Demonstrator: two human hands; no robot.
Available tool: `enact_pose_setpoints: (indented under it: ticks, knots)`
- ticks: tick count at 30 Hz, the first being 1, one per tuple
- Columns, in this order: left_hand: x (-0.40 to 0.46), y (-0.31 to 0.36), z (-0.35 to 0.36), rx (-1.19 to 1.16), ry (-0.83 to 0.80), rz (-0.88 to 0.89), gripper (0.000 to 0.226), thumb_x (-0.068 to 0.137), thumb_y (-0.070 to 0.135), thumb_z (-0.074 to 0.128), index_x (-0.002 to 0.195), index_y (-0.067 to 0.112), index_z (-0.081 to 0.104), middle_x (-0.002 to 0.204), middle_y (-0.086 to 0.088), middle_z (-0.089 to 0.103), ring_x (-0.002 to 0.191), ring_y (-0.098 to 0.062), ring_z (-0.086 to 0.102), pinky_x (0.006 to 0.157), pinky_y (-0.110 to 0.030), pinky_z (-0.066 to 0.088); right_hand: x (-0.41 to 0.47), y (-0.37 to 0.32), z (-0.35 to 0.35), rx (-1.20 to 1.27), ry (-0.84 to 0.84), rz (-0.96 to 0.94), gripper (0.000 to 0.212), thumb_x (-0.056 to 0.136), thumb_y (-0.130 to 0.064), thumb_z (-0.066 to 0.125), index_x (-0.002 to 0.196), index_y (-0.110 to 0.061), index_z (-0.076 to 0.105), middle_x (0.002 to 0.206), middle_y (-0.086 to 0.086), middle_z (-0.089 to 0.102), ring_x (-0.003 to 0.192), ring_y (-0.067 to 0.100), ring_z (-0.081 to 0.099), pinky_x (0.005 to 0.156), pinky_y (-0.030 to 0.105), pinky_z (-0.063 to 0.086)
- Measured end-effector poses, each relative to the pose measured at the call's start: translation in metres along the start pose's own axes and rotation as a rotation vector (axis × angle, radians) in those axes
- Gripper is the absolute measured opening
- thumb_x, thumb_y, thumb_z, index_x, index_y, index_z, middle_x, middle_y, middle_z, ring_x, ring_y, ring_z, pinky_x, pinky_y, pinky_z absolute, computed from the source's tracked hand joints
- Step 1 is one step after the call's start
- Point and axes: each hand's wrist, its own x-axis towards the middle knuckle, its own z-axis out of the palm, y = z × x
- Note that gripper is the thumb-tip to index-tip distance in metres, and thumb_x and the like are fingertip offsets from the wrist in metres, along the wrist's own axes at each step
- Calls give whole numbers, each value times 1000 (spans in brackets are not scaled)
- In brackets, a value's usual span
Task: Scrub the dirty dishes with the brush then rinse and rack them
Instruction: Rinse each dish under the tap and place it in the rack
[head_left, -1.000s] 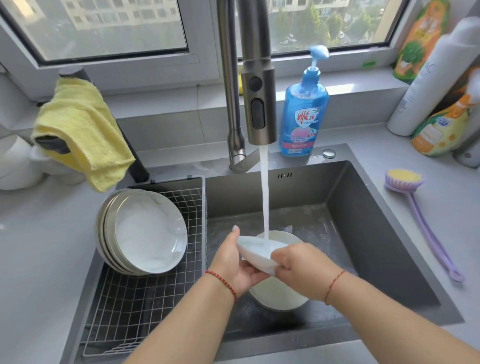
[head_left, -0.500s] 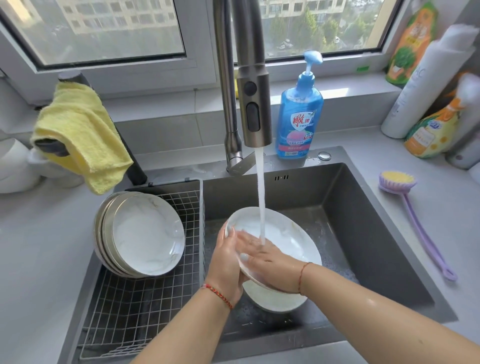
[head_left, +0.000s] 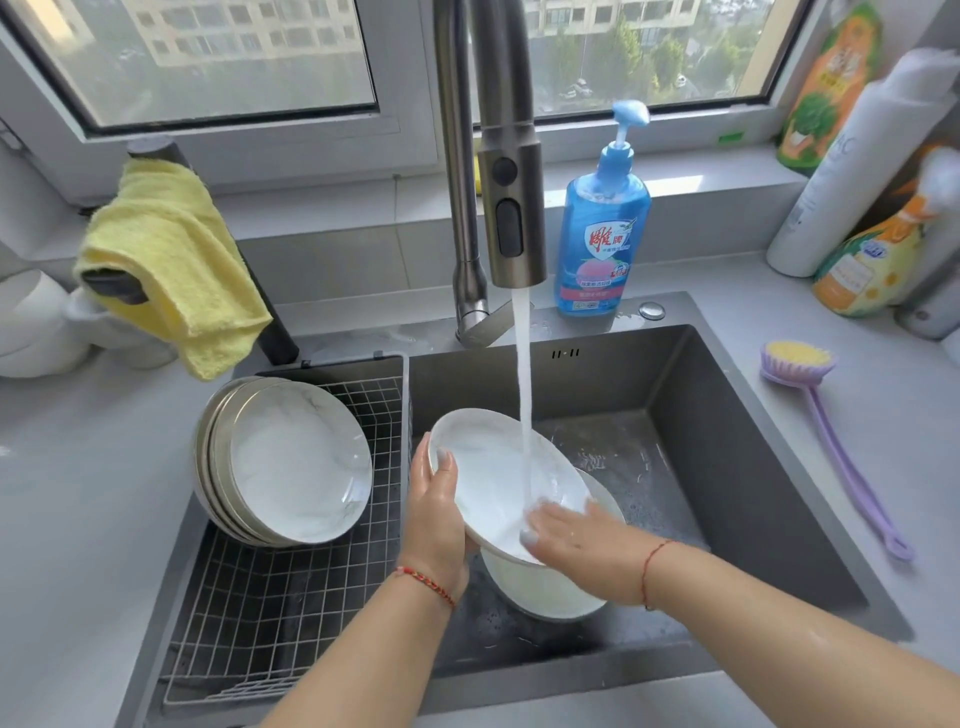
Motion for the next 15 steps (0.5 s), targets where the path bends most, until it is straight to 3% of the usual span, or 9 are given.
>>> enact_pose_setpoints:
  ticks: [4,7,10,13,15]
  knots:
    - [-2,1,3,-9,-4,-15,41,101,53,38,140,43,45,142,5,53,129,-21,53,97,-43,52,-10,-30,1,411,26,-214,54,101,-49,11,152,-33,9,158,-20,0,142,-8,-10,120,29,-7]
    - [-10,5,8,-32,-71,-33,44,100,55,36,139,39,46,136,2,57,119,-21,62,92,-43,55,11,-42,-3,545,139,-287,55,99,-54,10,152,-37,10,157,-25,3,141,-11,-8,120,31,-8]
    - [-15,6,12,-14,-134,-18,45,100,54,35,140,35,46,136,3,59,114,-16,66,89,-38,57,30,-39,-16,614,225,-277,47,103,-42,16,150,-37,10,154,-26,3,140,-9,-6,120,34,-7]
    - [-16,4,13,2,-139,-5,49,97,60,41,140,37,47,136,2,61,120,-22,62,81,-38,59,41,-15,-24,510,279,-169,46,105,-35,19,150,-39,10,146,-31,-5,132,-12,-11,112,22,-16]
    - [-16,4,13,6,-127,-5,53,93,63,44,140,38,47,135,4,61,119,-21,62,78,-37,60,47,2,-21,267,311,-53,51,103,-43,16,151,-39,-2,144,-31,-18,135,-6,-23,108,22,-20]
